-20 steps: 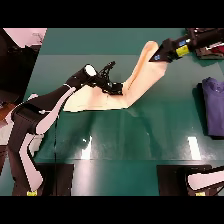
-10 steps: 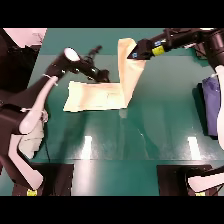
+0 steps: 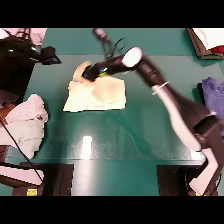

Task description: Fold the shirts.

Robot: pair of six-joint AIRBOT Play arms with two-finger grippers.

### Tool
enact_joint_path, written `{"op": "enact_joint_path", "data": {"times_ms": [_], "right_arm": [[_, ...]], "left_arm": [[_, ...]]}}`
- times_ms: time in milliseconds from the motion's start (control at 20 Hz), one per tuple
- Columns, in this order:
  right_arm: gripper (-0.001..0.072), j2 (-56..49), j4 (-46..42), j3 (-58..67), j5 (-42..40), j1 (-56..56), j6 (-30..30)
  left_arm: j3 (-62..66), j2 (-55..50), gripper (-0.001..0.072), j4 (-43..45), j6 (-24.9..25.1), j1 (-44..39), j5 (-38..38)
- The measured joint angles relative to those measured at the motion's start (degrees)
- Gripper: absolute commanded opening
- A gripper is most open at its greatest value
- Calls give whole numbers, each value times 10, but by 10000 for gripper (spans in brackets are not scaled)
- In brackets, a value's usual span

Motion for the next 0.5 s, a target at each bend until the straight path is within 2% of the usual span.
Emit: {"op": "enact_joint_path", "data": {"times_ms": [50,150,250,500], "right_arm": [[517,-18,0,7,-25,16,-6],[517,-37,0,15,-52,36,-14],[516,-27,-17,1,-47,33,-18],[514,57,-74,-104,91,-57,-16]], "left_arm": [[0,8,22,1,0,9,-5],[0,19,22,2,0,19,-13],[0,26,22,-2,0,24,-21],[0,31,22,-13,0,29,-38]]}}
